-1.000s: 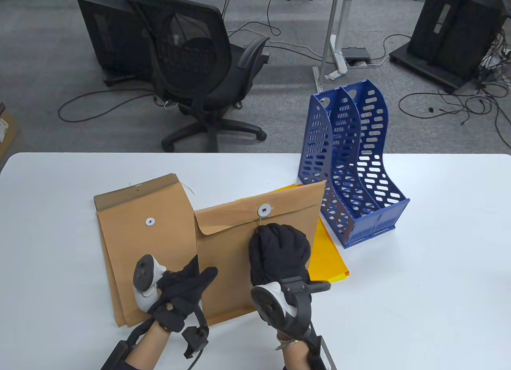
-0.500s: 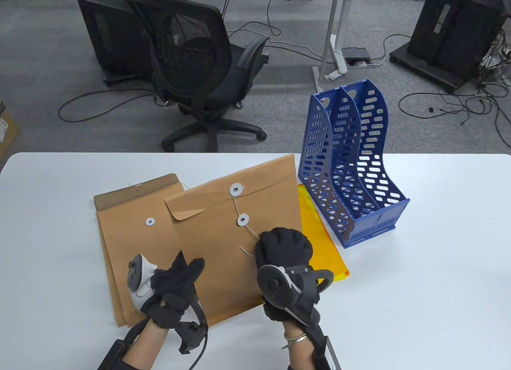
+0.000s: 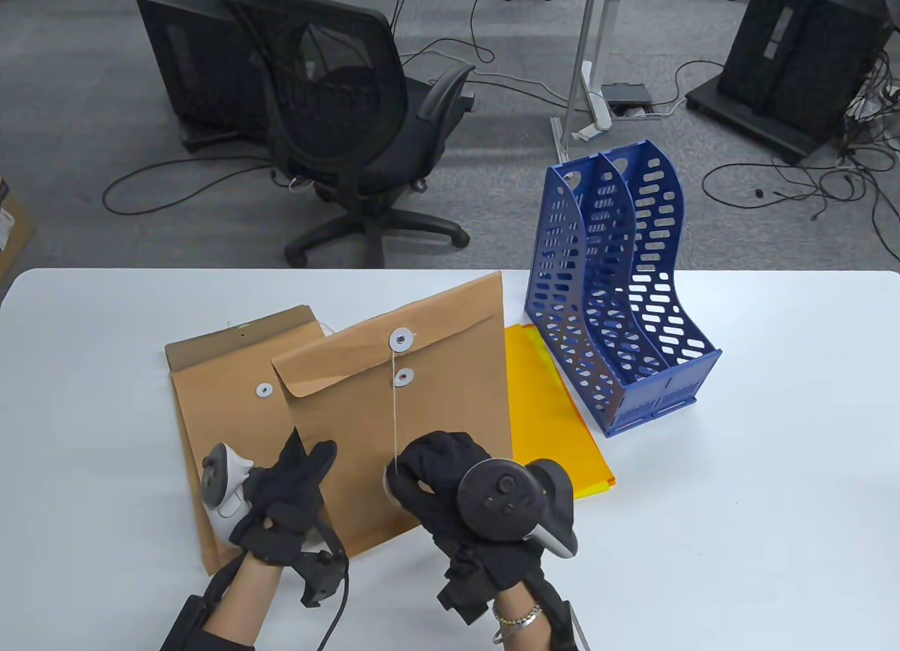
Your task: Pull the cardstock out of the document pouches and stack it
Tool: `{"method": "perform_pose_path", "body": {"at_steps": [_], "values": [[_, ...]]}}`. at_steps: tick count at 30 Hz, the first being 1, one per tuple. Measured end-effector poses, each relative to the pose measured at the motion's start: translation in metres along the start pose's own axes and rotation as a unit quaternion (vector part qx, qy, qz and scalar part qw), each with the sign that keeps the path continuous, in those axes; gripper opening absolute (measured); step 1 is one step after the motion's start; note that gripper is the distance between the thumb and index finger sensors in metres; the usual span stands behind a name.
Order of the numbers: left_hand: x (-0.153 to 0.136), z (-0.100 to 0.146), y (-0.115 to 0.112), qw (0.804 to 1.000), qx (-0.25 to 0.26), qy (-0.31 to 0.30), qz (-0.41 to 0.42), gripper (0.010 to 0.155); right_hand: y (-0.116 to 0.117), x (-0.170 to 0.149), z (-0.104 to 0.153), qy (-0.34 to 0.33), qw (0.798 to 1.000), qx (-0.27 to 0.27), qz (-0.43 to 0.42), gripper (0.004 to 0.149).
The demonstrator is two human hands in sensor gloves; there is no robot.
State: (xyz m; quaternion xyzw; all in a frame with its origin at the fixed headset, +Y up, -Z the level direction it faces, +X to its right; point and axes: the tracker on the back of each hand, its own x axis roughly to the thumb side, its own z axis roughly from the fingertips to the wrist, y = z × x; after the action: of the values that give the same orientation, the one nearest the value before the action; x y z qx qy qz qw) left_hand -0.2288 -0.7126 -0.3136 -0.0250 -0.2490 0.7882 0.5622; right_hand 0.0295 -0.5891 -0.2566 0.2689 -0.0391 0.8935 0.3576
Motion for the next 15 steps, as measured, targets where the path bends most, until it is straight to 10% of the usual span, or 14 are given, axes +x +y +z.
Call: {"method": "perform_pose_path", "body": {"at_steps": [4, 7, 12, 15], "values": [[0.003, 0.002, 0.009, 0.999, 0.019, -0.009, 0.024, 0.051, -0.013, -0.013, 0.006, 0.041, 0.999, 0.02, -0.008, 0.051], [0.003, 0.002, 0.014, 0.999, 0.023, -0.008, 0.021, 0.051, -0.019, -0.027, 0.01, 0.103, 0.992, -0.068, -0.01, 0.056], [0.005, 0.003, 0.019, 0.999, 0.038, -0.018, 0.035, 0.051, -0.027, -0.043, 0.015, 0.271, 0.94, -0.049, 0.201, 0.057], [0.006, 0.003, 0.019, 0.999, 0.032, -0.017, 0.029, 0.051, -0.025, -0.049, 0.014, 0.232, 0.95, -0.087, 0.192, 0.053]]}}
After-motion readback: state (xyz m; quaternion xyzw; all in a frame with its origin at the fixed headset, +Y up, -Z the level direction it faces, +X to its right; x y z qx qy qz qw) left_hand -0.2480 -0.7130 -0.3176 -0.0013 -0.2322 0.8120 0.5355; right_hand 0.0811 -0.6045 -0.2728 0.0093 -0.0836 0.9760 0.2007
